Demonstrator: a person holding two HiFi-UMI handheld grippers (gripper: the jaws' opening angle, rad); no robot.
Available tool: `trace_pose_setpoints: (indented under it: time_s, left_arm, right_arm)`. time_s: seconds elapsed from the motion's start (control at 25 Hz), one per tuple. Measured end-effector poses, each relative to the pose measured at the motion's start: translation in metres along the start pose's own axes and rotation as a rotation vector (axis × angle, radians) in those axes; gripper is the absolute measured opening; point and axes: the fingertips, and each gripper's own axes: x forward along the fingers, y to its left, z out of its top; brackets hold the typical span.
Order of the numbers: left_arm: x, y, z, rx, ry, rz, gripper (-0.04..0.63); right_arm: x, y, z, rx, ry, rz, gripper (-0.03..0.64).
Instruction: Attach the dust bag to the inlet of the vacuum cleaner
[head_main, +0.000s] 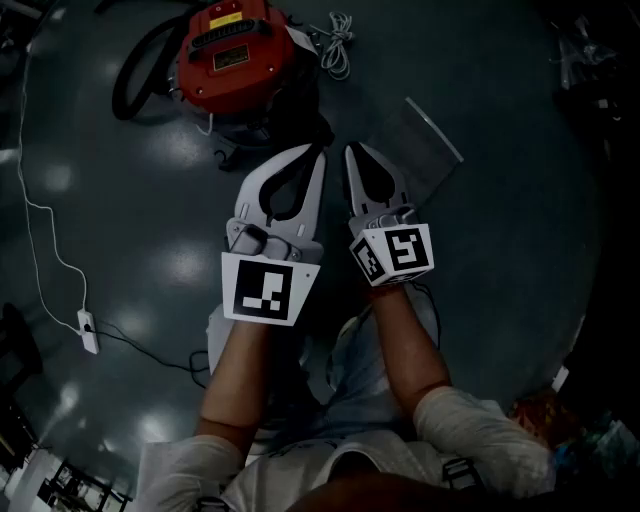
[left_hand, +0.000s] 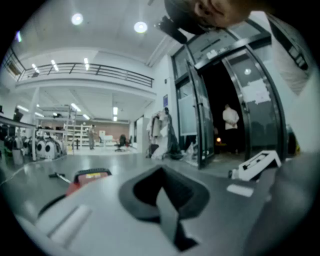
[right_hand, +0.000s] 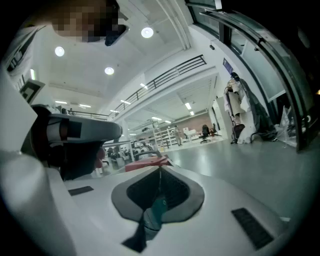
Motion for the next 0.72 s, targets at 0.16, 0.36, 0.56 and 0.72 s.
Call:
trace_pose_setpoints:
  time_s: [0.16,0.36,0.56,0.72]
  left_arm:
    - [0.013,0.034,-0.001,-0.096,-0.049,0.025,0.002]
    - [0.026,0.035,-0.002,0.073,-0.086,-0.008,0.002]
    - [0.052,0.034,0.002,0.136,-0.086,-0.07,0.002]
    - [0.086,-0.007,-0.007,0.254,-0.032,-0.294,0.003]
  right_arm:
    - [0.02,0.013,0.055,0.026,-0.042,0.007,0.018]
    - [0.035,0.005,0.059,-0.009,-0.156,0.045,0.018]
    - [0.036,-0.005,0.098,-0.128,-0.204,0.056,0.018]
    - [0.015,-0.04,0.09,-0.31,-0.082,0.074,0.018]
